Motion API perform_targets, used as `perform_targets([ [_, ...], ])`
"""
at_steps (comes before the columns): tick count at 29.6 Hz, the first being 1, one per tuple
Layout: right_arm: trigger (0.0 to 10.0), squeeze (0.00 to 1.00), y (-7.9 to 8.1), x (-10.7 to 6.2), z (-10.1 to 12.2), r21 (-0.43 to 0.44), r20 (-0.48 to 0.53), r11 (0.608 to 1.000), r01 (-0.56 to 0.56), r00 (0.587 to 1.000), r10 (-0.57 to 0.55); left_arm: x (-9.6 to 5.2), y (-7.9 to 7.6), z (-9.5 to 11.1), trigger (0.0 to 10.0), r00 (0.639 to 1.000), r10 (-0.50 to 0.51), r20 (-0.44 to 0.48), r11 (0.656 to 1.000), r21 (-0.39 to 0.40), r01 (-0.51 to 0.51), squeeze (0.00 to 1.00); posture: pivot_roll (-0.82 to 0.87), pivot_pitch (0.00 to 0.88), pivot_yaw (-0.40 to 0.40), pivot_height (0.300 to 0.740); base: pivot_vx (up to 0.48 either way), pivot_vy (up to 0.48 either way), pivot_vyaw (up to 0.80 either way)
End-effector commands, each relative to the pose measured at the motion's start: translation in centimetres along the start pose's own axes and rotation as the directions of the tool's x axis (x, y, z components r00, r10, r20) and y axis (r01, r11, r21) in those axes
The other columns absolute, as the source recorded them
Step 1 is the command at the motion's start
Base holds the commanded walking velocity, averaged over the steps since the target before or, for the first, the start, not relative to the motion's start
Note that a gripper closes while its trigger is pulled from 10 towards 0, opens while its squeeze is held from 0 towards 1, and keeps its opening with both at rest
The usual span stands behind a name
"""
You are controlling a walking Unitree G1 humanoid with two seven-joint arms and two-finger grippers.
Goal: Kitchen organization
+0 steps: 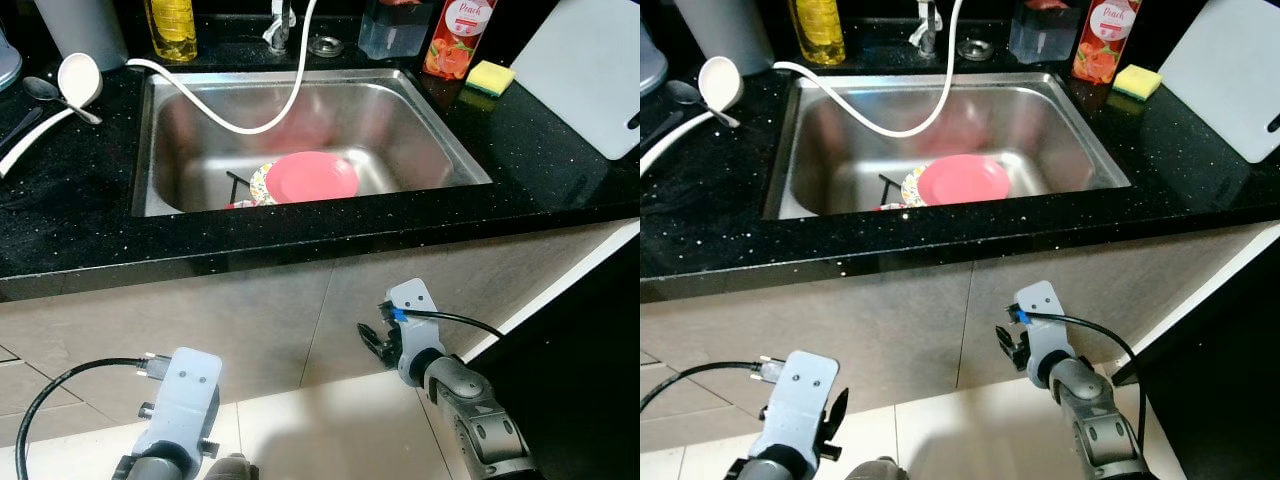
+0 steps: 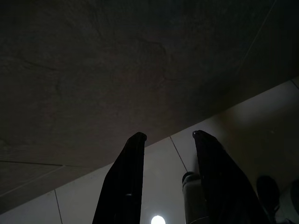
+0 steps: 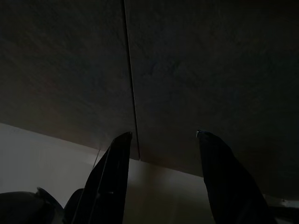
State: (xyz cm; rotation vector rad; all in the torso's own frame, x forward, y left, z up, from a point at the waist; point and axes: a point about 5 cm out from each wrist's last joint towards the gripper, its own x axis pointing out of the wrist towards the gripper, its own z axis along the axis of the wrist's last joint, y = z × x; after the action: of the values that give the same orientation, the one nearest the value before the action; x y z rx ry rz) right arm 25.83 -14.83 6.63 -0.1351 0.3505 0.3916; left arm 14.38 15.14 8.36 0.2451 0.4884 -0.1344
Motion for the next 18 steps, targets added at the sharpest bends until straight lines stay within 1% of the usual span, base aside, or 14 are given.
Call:
perform_targets([
  [1,10.0,0.00,0.13,-0.21,-0.41,0.000,-0.021,1.000,-0.009,1.000,0.009,-0.17,0.10,-0.38,10.0,1.000,0.003,-0.016,1.000,0.013,-0.003,0.00,0.22,0.077,-0.070,0.740,0.000,0.000,0.00],
  [18,10.0,0.00,0.17,-0.15,-0.41,0.001,-0.023,1.000,-0.011,1.000,0.011,-0.24,0.09,-0.40,10.0,1.000,0.005,-0.016,1.000,0.012,-0.005,0.00,0.22,0.079,-0.073,0.740,0.000,0.000,0.00],
])
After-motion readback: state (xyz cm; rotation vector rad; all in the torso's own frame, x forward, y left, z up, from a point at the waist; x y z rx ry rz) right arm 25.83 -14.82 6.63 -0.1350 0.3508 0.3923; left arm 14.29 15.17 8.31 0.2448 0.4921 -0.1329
